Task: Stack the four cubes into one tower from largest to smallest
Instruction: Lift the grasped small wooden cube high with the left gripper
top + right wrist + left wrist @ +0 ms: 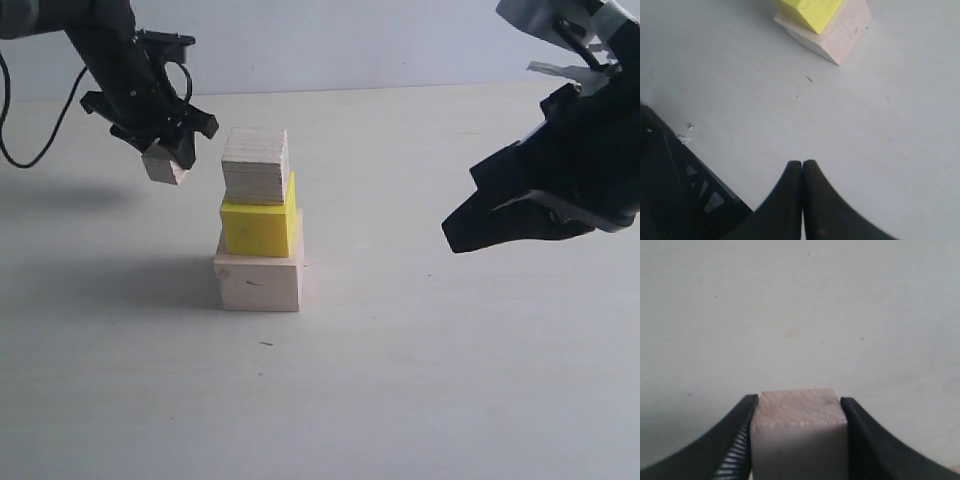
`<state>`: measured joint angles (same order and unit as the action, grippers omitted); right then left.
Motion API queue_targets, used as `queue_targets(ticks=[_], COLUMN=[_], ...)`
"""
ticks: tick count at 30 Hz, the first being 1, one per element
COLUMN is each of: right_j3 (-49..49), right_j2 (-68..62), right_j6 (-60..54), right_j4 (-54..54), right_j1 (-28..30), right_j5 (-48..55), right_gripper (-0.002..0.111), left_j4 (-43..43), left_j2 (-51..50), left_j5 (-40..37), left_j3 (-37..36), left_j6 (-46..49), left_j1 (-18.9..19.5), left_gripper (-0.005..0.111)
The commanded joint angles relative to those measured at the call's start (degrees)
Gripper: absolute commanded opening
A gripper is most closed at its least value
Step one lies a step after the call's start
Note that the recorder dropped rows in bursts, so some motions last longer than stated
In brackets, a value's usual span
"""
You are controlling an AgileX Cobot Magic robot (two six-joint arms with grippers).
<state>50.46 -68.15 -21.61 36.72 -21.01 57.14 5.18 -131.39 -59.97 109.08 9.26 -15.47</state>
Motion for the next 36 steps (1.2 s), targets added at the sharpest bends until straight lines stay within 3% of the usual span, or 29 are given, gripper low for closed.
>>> queue_targets(ticks=[1, 5, 6, 8, 10, 16, 24, 30, 36], right_j3=[-0.3, -0.3, -0.3, -0.3, -0.3, -0.3, -0.3, -2.2, -7.1], right_j2=[0.4, 0.4, 0.4, 0.4, 0.4, 1.0, 1.0, 1.0, 1.0], right_j6=[-1.8, -2.6, -2.8, -3.5, -3.8, -4.3, -0.2, 13.3, 14.2], right_j4=[0.4, 0.4, 0.4, 0.4, 0.5, -0.8, -7.9, -25.2, -23.0], right_j1=[0.1, 0.1, 0.1, 0.1, 0.1, 0.1, 0.1, 0.1, 0.1], right_j5=[0.0, -0.3, -0.3, -0.2, 0.0, -3.2, -17.4, -21.2, -26.8], right_gripper=[0.0, 0.0, 0.0, 0.0, 0.0, 0.0, 0.0, 0.0, 0.0], left_j4=[15.2, 37.1, 49.7, 64.4, 70.6, 69.6, 69.6, 71.6, 76.3], left_j2=[7.0, 17.8, 20.8, 23.3, 24.2, 24.9, 27.4, 31.8, 37.2], left_j5=[-3.6, -1.6, -3.1, -10.0, -10.0, -10.0, -10.0, -10.0, -10.0], left_j3=[-0.6, -11.4, -17.0, -24.0, -28.2, -31.4, -31.4, -31.4, -31.4], left_j6=[12.3, 34.3, 45.4, 61.8, 72.0, 75.1, 75.8, 75.8, 76.1], left_j1=[3.9, 12.4, 16.3, 20.5, 21.7, 18.0, 12.2, 11.3, 11.2], left_gripper=[0.0, 0.0, 0.0, 0.0, 0.0, 0.0, 0.0, 0.0, 0.0])
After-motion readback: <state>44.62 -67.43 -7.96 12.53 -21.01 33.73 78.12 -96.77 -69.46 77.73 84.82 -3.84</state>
